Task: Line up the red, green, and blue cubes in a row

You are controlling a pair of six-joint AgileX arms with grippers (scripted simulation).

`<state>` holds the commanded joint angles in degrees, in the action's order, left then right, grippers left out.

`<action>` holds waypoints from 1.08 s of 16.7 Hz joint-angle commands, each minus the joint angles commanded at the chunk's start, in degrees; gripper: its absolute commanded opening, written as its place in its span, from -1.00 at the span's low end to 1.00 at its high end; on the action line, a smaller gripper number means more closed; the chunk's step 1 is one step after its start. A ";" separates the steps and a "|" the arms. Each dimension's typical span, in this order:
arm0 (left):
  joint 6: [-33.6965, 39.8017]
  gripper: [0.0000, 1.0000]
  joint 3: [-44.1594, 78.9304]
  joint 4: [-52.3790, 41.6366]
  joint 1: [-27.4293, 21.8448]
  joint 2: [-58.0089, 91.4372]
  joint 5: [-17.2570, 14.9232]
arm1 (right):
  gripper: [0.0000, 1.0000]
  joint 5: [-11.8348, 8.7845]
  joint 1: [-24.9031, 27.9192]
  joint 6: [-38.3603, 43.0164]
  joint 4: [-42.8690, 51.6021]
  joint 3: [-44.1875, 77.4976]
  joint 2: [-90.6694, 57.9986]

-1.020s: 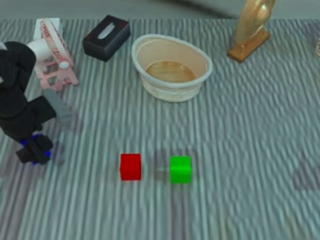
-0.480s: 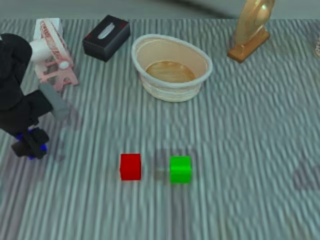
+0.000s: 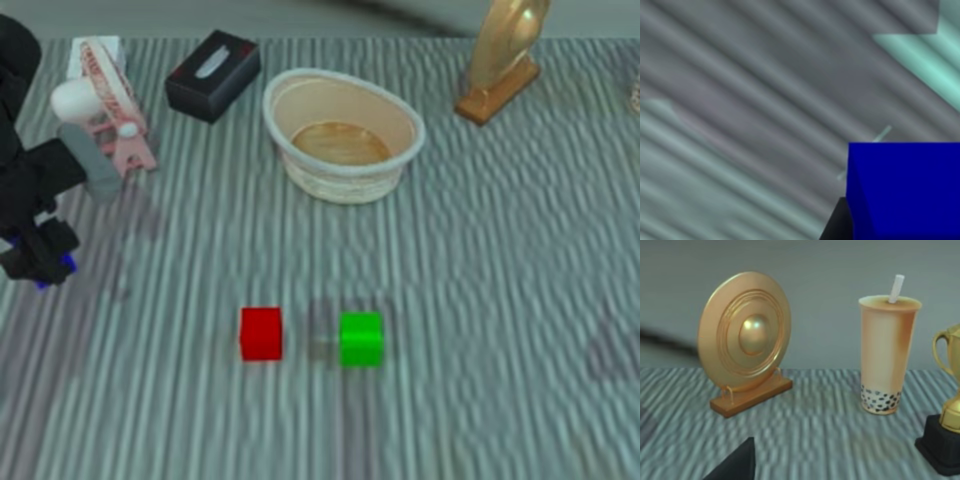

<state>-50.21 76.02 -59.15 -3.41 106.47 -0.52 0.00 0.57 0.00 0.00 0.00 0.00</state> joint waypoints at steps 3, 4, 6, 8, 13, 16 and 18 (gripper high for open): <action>-0.06 -1.00 -0.02 0.10 -0.42 0.33 0.02 | 1.00 0.00 0.00 0.00 0.00 0.00 0.00; 0.07 -1.00 0.64 -0.26 -1.06 0.88 0.01 | 1.00 0.00 0.00 0.00 0.00 0.00 0.00; 0.73 -1.00 3.85 -2.01 -4.13 3.44 -0.04 | 1.00 0.00 0.00 0.00 0.00 0.00 0.00; 1.88 -1.00 9.48 -4.76 -9.17 7.38 -0.10 | 1.00 0.00 0.00 0.00 0.00 0.00 0.00; 5.88 -1.00 31.76 -13.43 -27.24 19.62 -0.24 | 1.00 0.00 0.00 0.00 0.00 0.00 0.00; 8.43 -1.00 44.42 -18.19 -38.41 26.21 -0.32 | 1.00 0.00 0.00 0.00 0.00 0.00 0.00; 9.90 -1.00 50.13 -20.57 -44.06 29.45 -0.35 | 1.00 0.00 0.00 0.00 0.00 0.00 0.00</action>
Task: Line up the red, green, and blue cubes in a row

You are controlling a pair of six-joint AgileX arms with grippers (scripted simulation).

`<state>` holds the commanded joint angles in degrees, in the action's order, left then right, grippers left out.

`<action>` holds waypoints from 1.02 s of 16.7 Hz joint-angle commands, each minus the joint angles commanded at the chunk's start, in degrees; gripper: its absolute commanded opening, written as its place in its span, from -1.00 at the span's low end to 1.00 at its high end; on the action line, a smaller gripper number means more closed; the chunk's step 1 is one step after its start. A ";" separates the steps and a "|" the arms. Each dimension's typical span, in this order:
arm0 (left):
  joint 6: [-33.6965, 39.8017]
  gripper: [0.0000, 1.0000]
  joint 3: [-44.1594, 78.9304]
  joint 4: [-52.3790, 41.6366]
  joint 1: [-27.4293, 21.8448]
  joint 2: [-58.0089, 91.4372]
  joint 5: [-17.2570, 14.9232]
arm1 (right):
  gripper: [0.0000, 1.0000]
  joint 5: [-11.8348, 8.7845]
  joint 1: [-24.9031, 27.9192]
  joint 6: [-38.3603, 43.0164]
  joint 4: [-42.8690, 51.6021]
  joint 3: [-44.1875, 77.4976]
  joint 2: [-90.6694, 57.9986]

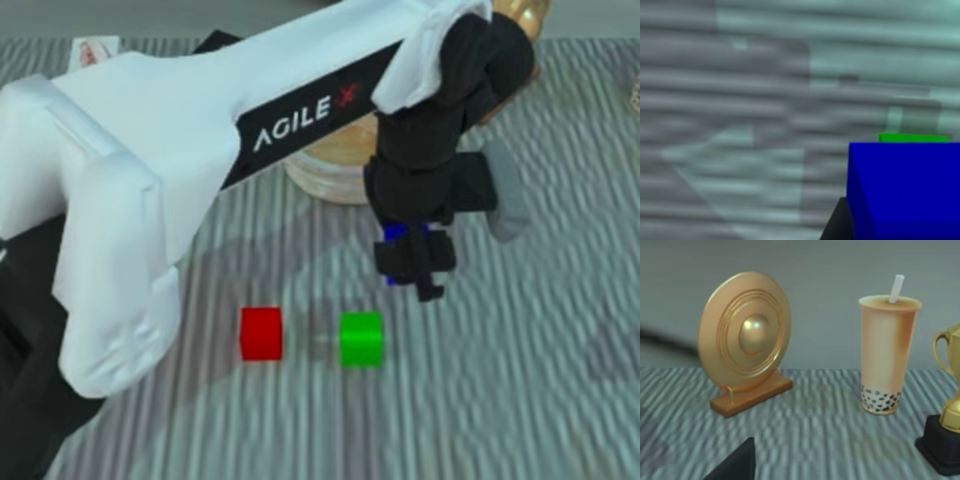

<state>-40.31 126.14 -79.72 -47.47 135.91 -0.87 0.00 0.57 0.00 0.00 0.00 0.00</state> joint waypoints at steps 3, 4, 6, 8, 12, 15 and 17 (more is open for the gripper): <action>1.28 -1.00 4.05 -1.80 -4.06 2.42 0.01 | 1.00 0.00 0.00 0.00 0.00 0.00 0.00; 1.34 -1.00 4.22 -1.88 -4.23 2.52 0.01 | 1.00 0.00 0.00 0.00 0.00 0.00 0.00; 1.34 -1.00 4.22 -1.88 -4.23 2.52 0.01 | 1.00 0.00 0.00 0.00 0.00 0.00 0.00; 1.26 -1.00 3.92 -1.56 -4.05 2.29 -0.03 | 1.00 0.00 0.00 0.00 0.00 0.00 0.00; 1.79 -1.00 -2.20 5.15 -3.73 2.87 -0.08 | 1.00 0.00 0.00 0.00 0.00 0.00 0.00; 1.56 -1.00 -7.91 11.58 -4.20 3.60 0.00 | 1.00 0.00 0.00 0.00 0.00 0.00 0.00; 1.46 -1.00 -9.15 12.89 -4.37 3.92 0.00 | 1.00 0.00 0.00 0.00 0.00 0.00 0.00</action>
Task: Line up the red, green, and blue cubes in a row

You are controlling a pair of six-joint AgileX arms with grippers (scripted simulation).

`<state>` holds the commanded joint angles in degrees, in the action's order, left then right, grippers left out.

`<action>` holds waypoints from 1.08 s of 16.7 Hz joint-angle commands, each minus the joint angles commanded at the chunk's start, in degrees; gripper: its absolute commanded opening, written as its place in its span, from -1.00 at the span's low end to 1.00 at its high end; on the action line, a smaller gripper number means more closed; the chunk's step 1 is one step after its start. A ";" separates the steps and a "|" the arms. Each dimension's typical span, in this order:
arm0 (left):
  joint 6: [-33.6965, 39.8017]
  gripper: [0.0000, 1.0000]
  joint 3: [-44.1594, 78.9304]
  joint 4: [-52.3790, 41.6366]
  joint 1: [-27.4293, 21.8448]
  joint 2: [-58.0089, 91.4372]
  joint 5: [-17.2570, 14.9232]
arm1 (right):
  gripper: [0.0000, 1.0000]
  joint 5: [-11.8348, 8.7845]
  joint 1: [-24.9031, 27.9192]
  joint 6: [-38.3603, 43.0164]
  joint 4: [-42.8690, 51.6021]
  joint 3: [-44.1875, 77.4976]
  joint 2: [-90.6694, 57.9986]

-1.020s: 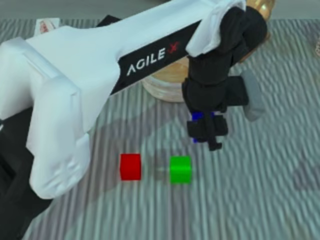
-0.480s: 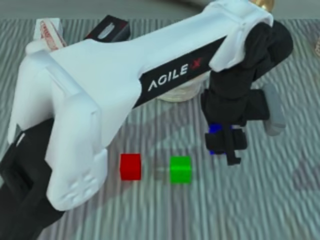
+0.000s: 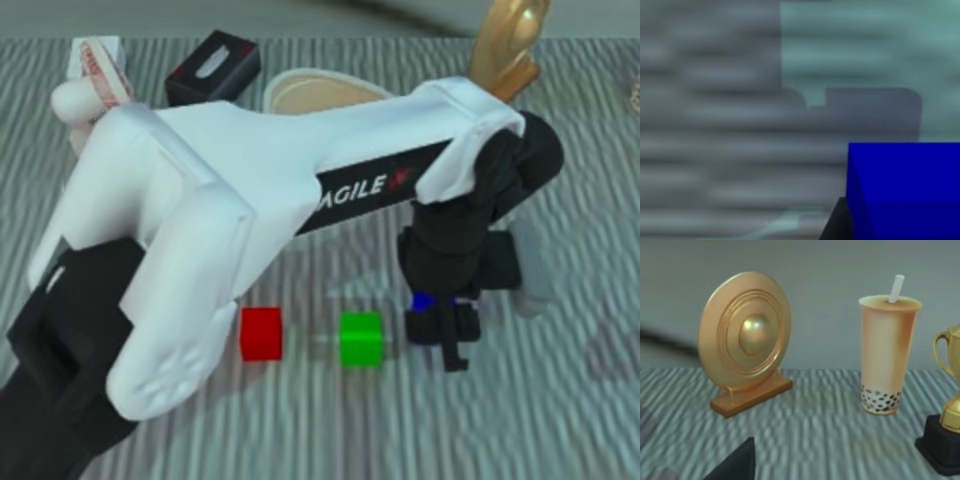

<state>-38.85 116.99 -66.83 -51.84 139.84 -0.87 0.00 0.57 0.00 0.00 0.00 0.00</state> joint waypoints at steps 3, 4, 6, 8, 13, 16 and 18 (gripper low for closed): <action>0.00 -1.00 0.00 0.00 0.00 0.00 0.00 | 1.00 0.00 0.00 0.00 0.00 0.00 0.00; 0.00 -0.85 0.00 0.00 0.00 0.00 0.00 | 1.00 0.00 0.00 0.00 0.00 0.00 0.00; 0.00 -0.55 0.00 0.00 0.00 0.00 0.00 | 1.00 0.00 0.00 0.00 0.00 0.00 0.00; 0.00 -0.25 0.00 0.00 0.00 0.00 0.00 | 1.00 0.00 0.00 0.00 0.00 0.00 0.00; 0.00 0.51 0.00 0.00 0.00 0.00 0.00 | 1.00 0.00 0.00 0.00 0.00 0.00 0.00; 0.00 0.96 0.00 0.00 0.00 0.00 0.00 | 1.00 0.00 0.00 0.00 0.00 0.00 0.00; 0.00 1.00 0.00 0.00 0.00 0.00 0.00 | 1.00 0.00 0.00 0.00 0.00 0.00 0.00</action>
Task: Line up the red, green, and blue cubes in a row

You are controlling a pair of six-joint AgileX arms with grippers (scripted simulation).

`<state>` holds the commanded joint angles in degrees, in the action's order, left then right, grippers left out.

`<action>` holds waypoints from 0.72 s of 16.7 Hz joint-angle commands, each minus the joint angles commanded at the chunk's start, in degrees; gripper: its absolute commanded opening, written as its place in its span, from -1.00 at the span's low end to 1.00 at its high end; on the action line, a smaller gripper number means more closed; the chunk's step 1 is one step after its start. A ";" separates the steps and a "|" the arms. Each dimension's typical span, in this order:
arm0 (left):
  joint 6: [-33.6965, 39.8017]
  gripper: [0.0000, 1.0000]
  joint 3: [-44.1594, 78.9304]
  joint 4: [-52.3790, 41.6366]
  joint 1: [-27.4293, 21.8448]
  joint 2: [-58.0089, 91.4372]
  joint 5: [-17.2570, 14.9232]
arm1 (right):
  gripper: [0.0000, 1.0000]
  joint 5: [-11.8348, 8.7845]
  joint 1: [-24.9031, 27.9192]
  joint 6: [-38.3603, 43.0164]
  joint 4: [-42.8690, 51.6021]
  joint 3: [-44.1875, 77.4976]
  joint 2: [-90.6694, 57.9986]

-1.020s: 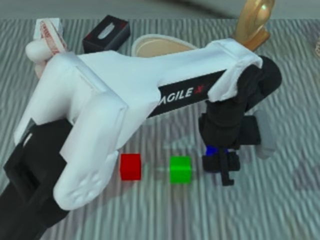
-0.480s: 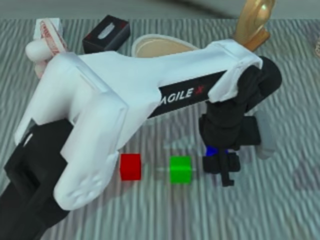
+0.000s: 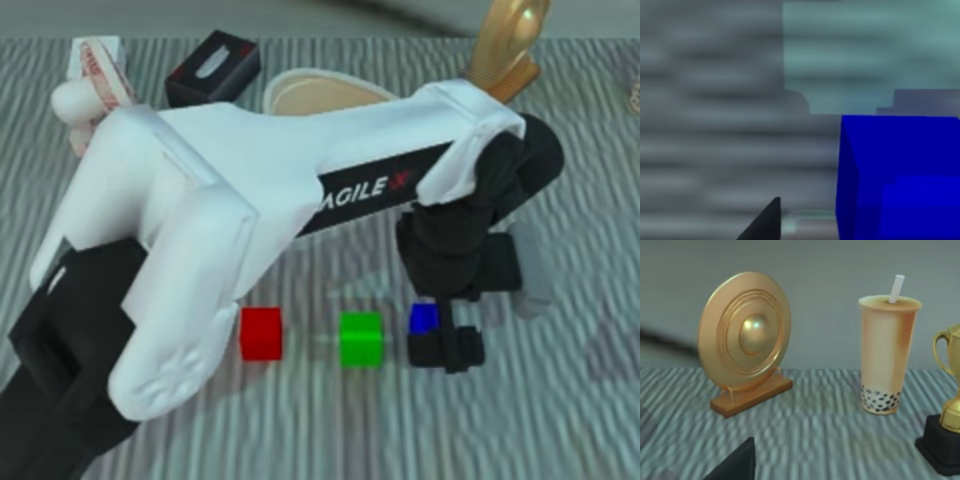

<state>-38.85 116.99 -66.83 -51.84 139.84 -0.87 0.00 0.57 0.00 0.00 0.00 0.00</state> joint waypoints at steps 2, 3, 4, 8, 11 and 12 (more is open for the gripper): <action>0.00 1.00 0.00 0.00 0.00 0.00 0.00 | 1.00 0.00 0.00 0.00 0.00 0.00 0.00; 0.00 1.00 0.00 0.00 0.00 0.00 0.00 | 1.00 0.00 0.00 0.00 0.00 0.00 0.00; 0.00 1.00 0.00 0.00 0.00 0.00 0.00 | 1.00 0.00 0.00 0.00 0.00 0.00 0.00; 0.03 1.00 0.20 -0.20 0.17 -0.01 0.00 | 1.00 0.00 0.00 0.00 0.00 0.00 0.00; 0.31 1.00 3.95 -4.10 0.72 -0.03 -0.06 | 1.00 0.00 0.00 0.00 0.00 0.00 0.00; 0.35 1.00 5.87 -6.11 0.92 -0.12 -0.06 | 1.00 0.00 0.00 0.00 0.00 0.00 0.00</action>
<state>-38.50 122.86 -72.93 -50.92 139.71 -0.93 0.00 0.57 0.00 0.00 0.00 0.00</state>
